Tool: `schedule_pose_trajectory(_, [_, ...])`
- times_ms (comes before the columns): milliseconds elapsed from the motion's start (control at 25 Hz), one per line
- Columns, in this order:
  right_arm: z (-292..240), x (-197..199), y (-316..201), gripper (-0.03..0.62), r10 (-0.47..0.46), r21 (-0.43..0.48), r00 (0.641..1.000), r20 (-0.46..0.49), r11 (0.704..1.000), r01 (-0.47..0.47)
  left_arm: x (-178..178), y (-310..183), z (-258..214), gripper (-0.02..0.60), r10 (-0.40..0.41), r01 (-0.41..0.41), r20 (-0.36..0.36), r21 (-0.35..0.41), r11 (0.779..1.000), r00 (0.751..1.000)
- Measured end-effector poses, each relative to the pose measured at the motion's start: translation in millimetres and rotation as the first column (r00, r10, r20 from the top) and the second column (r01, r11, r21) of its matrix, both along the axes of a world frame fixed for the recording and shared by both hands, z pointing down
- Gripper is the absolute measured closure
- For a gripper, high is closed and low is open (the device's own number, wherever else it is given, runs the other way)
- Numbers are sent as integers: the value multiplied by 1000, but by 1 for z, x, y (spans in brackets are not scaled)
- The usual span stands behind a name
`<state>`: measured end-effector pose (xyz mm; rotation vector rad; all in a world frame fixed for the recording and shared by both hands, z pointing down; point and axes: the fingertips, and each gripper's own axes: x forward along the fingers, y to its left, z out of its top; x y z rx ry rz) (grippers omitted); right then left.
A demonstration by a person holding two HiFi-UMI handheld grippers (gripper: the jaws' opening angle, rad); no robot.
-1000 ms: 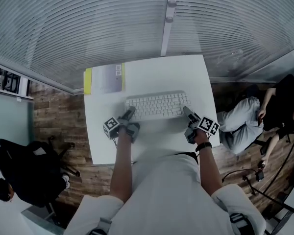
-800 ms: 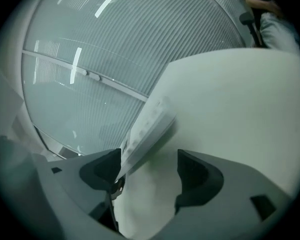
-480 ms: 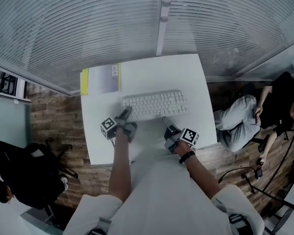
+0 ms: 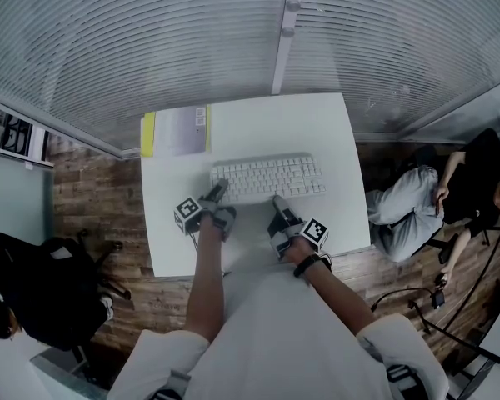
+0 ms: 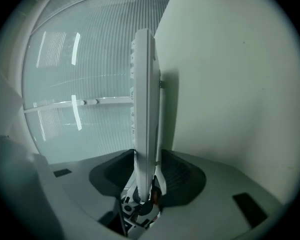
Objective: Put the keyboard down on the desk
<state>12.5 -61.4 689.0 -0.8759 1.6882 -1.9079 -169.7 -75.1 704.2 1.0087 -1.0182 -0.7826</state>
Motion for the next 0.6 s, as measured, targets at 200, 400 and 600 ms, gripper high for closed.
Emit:
schedule_pose_trajectory(200, [-1, -2, 0, 465, 9, -18, 1000, 22, 1000, -9, 1, 1, 1, 439, 0, 0, 3, 6, 1000, 1000])
schedule_pose_trajectory(400, [2, -2, 0, 480, 32, -78, 999, 39, 997, -28, 1, 2, 4, 434, 15, -15, 32, 7, 1000, 999])
schedule_pose_trajectory(600, [6, -2, -6, 484, 44, -62, 997, 60, 997, -40, 1, 6, 5, 433, 85, -85, 127, -4, 996, 988])
